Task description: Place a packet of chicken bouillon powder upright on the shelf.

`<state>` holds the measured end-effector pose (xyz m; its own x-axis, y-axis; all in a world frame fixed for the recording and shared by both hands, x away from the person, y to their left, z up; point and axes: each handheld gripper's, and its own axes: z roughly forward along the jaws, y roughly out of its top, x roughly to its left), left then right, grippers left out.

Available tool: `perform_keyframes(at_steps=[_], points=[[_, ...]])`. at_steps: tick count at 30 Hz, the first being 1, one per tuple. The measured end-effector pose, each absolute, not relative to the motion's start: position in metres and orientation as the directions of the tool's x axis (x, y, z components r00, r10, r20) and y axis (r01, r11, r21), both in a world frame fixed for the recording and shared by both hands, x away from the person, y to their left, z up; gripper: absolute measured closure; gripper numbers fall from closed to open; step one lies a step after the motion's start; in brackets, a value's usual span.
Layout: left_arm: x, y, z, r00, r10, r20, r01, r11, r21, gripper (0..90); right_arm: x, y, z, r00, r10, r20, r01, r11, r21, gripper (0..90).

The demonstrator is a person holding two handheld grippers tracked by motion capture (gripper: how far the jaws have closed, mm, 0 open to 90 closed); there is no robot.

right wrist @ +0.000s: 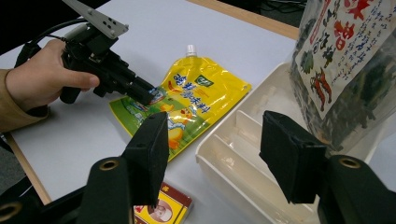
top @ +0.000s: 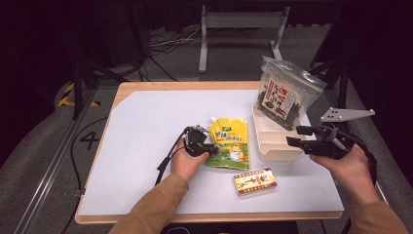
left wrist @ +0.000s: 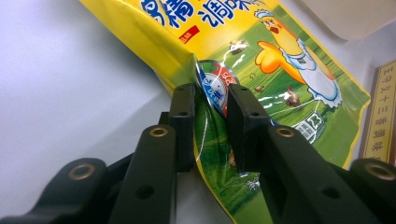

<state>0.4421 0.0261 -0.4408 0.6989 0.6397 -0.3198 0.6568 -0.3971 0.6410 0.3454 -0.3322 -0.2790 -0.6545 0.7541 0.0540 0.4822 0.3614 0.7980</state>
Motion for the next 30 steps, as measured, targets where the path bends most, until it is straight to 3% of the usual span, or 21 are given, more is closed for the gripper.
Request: perform_keyframes(at_steps=[8, 30], points=[[0.441, 0.029, -0.434, 0.702, 0.645, -0.302, 0.639, -0.384, 0.667, 81.2, 0.345, -0.334, -0.28, -0.658, 0.752, 0.048, 0.485, 0.374, 0.79, 43.8], [0.411, 0.068, -0.373, 0.799, 0.561, -0.218, 0.476, -0.368, 0.799, 82.9, 0.355, -0.311, -0.276, -0.706, 0.706, 0.05, 0.474, 0.42, 0.774, 43.7]])
